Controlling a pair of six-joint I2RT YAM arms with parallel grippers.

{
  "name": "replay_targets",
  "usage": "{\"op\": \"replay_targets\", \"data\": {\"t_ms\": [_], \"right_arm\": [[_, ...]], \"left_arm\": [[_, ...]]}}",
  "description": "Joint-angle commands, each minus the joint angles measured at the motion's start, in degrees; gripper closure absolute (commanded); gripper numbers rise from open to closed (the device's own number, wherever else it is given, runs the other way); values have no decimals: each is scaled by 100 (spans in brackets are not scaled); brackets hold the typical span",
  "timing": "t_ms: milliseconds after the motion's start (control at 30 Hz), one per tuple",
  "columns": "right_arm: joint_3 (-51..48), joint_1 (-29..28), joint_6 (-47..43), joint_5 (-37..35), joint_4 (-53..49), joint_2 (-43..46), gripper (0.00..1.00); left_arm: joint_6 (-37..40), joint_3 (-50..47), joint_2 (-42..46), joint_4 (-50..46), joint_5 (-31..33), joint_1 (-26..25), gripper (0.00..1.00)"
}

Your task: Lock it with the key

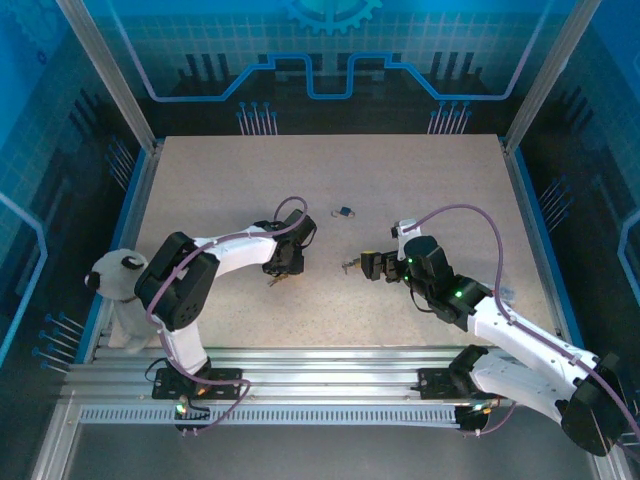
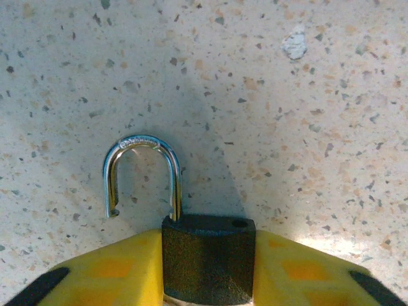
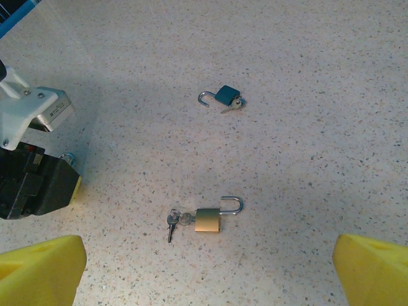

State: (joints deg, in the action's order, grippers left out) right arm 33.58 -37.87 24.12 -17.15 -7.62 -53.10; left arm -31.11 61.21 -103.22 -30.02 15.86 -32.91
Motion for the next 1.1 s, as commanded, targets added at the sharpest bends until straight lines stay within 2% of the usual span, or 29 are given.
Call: {"op": "replay_targets", "data": {"t_ms": [0,200,333,667,767,933,1067], "right_arm": [[-76,-70,97,-8,154,-6,0],[-71,-67,113,34,173,-34,0],[-62,-72,122,82,179,-73,0],[136,-30,252,693,155,-638,0],[144,88,356,960,171,-718,0],[31,444,589,1568,319,-693,0],[-95,788,827,2205,567,-727,0]], "left_arm": [[45,-195,90,-136,281,17,69],[33,-232,221,-146,269,-25,75],[39,-250,351,-162,264,-104,76],[129,-300,744,-90,128,-360,86],[180,-310,825,-75,82,-417,88],[261,-389,898,13,8,-506,99],[338,-408,891,62,-21,-580,100]]}}
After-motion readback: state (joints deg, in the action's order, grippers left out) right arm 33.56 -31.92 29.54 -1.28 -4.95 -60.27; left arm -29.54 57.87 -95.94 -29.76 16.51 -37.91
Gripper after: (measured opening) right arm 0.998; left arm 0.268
